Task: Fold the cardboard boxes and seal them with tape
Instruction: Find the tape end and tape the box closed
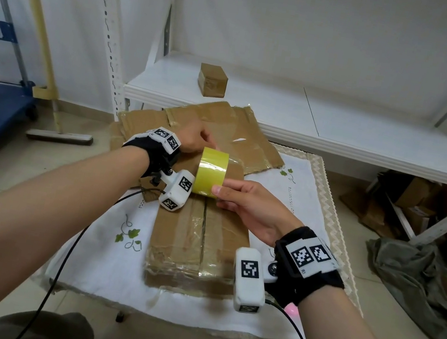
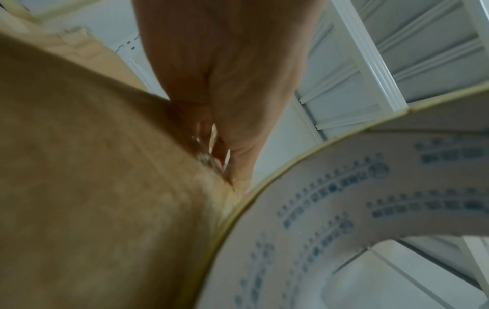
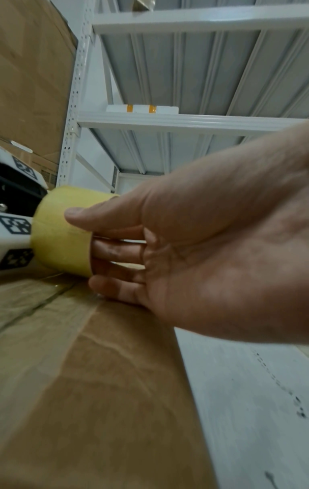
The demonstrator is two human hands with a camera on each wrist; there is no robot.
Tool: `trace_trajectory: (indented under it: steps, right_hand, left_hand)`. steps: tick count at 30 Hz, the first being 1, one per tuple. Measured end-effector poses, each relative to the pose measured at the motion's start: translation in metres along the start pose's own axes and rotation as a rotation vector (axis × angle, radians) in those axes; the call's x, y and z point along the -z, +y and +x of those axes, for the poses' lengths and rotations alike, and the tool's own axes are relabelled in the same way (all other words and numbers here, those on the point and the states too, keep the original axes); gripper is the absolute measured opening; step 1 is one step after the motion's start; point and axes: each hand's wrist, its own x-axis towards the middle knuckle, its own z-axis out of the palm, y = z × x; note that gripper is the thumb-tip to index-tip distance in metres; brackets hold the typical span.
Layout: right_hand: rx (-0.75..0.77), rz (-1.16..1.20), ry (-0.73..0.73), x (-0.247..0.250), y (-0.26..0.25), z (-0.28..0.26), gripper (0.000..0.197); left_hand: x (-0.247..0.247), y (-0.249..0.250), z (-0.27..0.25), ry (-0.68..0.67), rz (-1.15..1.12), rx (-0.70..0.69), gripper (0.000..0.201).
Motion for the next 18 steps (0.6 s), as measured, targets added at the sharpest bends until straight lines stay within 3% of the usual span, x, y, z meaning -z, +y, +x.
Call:
trace_trajectory:
  steps: [4, 6, 11, 15, 18]
  right_hand:
    - [-0.005, 0.012, 0.006, -0.001, 0.001, 0.000, 0.036]
    - [-0.005, 0.020, 0.012, -0.001, 0.000, 0.000, 0.036]
    - [0.000, 0.030, 0.023, -0.001, 0.001, -0.003, 0.034]
    - [0.009, 0.028, 0.051, -0.005, 0.000, -0.004, 0.035]
    - [0.020, 0.023, 0.059, -0.007, 0.000, -0.006, 0.035]
  left_hand:
    - [0.003, 0.009, -0.007, 0.037, 0.075, -0.062, 0.020]
    - [0.007, 0.020, -0.014, 0.014, 0.174, -0.135, 0.006]
    - [0.013, 0.035, -0.034, -0.071, 0.346, -0.247, 0.020]
    - [0.016, 0.033, -0.048, -0.107, 0.450, -0.223, 0.021]
    - [0.015, 0.031, -0.058, -0.110, 0.482, -0.165, 0.037]
